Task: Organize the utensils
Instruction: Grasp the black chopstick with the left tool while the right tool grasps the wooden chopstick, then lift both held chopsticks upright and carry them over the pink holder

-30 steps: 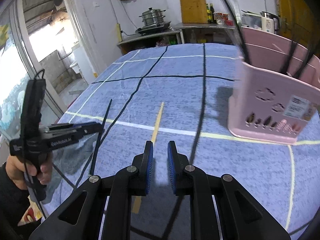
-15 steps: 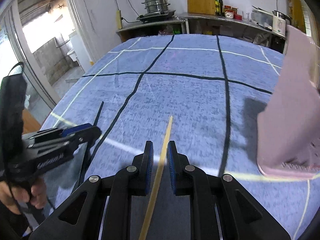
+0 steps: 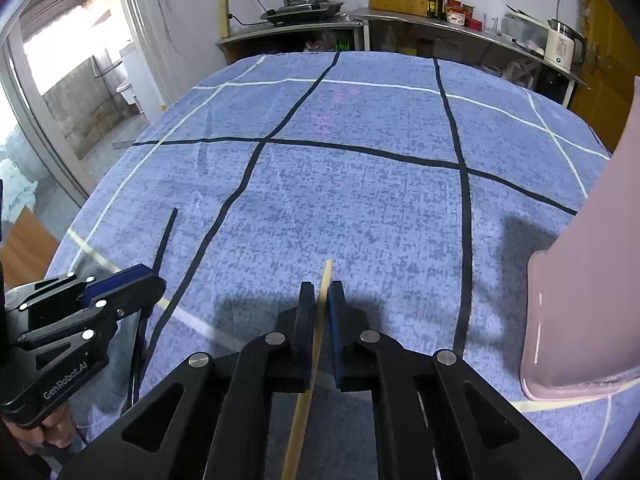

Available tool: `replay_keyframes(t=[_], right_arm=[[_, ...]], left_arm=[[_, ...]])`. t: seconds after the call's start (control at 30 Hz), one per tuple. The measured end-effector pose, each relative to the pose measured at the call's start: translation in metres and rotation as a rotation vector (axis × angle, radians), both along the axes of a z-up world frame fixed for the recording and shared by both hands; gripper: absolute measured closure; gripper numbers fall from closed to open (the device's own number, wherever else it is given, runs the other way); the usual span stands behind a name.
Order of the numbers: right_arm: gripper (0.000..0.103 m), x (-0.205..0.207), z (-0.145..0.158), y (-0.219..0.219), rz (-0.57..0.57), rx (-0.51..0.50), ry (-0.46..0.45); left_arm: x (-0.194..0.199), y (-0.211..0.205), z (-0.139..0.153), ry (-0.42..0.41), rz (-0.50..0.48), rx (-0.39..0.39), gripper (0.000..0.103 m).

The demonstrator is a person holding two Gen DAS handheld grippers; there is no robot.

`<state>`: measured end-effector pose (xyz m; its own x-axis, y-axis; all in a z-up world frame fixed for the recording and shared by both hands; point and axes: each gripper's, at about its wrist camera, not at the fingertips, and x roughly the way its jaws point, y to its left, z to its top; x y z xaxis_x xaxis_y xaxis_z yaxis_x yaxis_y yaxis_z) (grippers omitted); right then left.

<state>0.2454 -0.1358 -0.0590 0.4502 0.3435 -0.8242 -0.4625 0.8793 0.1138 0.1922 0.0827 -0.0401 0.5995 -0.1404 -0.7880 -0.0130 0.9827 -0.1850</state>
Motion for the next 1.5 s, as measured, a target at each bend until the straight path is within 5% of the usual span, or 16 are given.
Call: replay_keyframes(t=[0.3, 0.8, 1.5], right_arm=[[0.097, -0.017, 0.038, -0.005, 0.032, 0.056, -0.070], [0.097, -0.062, 0.129, -0.037, 0.016, 0.164, -0.254], [0.098, -0.108, 0.164, -0.098, -0.054, 0.221, -0.335]], left_arm=[[-0.002, 0.006, 0.015, -0.019, -0.003, -0.073, 0.098], [-0.037, -0.002, 0.108, -0.188, -0.050, -0.105, 0.098], [-0.067, -0.047, 0.158, -0.263, -0.165, -0.095, 0.098]])
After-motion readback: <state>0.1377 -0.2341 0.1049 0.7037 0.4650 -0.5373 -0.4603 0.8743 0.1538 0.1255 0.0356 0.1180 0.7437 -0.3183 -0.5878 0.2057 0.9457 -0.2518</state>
